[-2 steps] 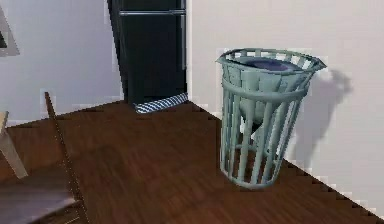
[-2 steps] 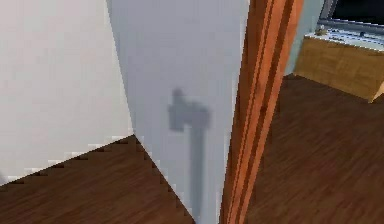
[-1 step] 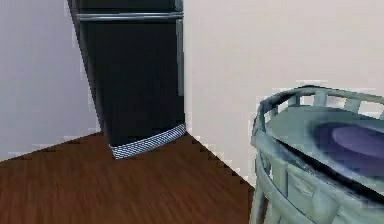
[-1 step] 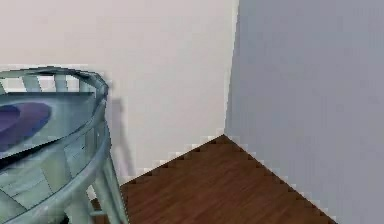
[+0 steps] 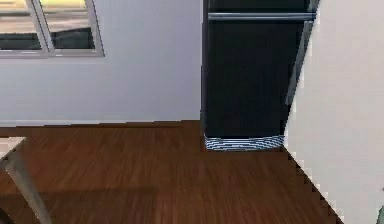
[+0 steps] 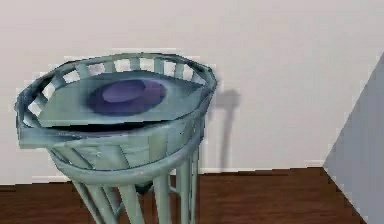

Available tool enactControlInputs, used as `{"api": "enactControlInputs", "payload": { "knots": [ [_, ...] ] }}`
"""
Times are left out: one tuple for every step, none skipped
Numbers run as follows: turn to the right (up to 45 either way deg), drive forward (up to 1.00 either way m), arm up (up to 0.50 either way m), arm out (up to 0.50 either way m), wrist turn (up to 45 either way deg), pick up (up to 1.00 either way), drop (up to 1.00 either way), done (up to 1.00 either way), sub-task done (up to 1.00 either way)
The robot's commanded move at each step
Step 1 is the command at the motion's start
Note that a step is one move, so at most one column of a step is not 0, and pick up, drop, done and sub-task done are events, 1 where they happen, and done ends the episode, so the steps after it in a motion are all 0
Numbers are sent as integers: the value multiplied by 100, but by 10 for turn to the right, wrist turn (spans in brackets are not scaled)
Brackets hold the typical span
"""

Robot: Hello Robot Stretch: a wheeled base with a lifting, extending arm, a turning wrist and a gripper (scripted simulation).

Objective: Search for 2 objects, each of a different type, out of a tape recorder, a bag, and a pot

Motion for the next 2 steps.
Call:
{"api": "enactControlInputs", "payload": {
  "knots": [
    [0, 75, 0, 0, 0, 0, 0, 0, 0],
    [-450, 0, 0, 0, 0, 0, 0, 0, 0]
  ]
}}
